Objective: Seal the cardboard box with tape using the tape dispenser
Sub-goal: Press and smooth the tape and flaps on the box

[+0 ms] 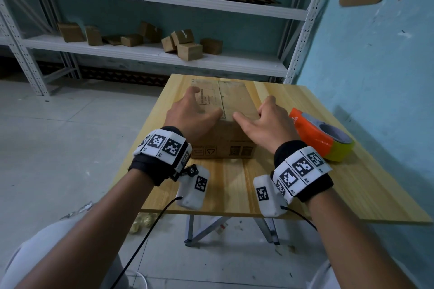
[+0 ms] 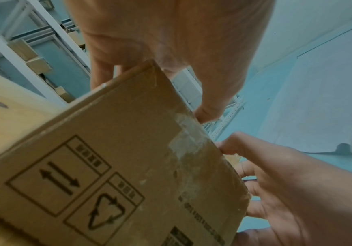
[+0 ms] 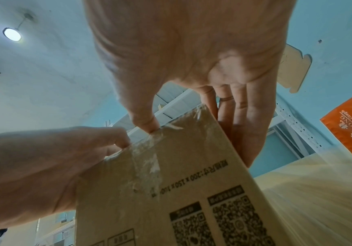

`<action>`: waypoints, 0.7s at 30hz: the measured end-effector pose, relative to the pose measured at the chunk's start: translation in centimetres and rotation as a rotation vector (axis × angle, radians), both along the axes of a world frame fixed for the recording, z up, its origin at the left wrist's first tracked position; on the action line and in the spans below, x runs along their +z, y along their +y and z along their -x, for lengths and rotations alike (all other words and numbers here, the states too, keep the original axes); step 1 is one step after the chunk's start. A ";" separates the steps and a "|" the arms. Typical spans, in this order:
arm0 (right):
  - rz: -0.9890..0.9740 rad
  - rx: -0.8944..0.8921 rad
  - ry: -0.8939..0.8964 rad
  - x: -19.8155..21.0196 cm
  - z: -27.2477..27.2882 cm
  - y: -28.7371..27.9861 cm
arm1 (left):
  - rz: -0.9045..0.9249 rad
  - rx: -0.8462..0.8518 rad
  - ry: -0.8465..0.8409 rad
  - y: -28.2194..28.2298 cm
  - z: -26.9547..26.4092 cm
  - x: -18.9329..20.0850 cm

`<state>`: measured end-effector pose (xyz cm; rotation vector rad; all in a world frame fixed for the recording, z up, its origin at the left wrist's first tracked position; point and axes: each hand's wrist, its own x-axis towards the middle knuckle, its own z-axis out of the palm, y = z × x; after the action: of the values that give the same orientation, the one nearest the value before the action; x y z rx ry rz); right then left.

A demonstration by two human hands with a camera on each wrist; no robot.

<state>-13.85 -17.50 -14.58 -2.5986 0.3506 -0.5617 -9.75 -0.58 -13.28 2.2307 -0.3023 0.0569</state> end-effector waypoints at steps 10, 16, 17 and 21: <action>-0.033 0.054 0.009 0.6 0.9 -0.2 | 0.041 -0.051 0.012 0.7 -0.4 -0.2; -0.050 0.074 0.009 0.6 1.1 -0.2 | 0.078 -0.090 0.025 1.1 -0.6 -0.2; -0.054 0.076 0.010 0.6 1.2 -0.3 | 0.087 -0.098 0.027 1.2 -0.7 -0.2; -0.078 0.087 0.004 0.7 1.3 -0.4 | 0.132 -0.125 0.050 1.4 -0.9 -0.3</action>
<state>-15.20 -17.94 -13.85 -2.5272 0.2544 -0.5024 -8.87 0.83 -13.57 2.0750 -0.3981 -0.0444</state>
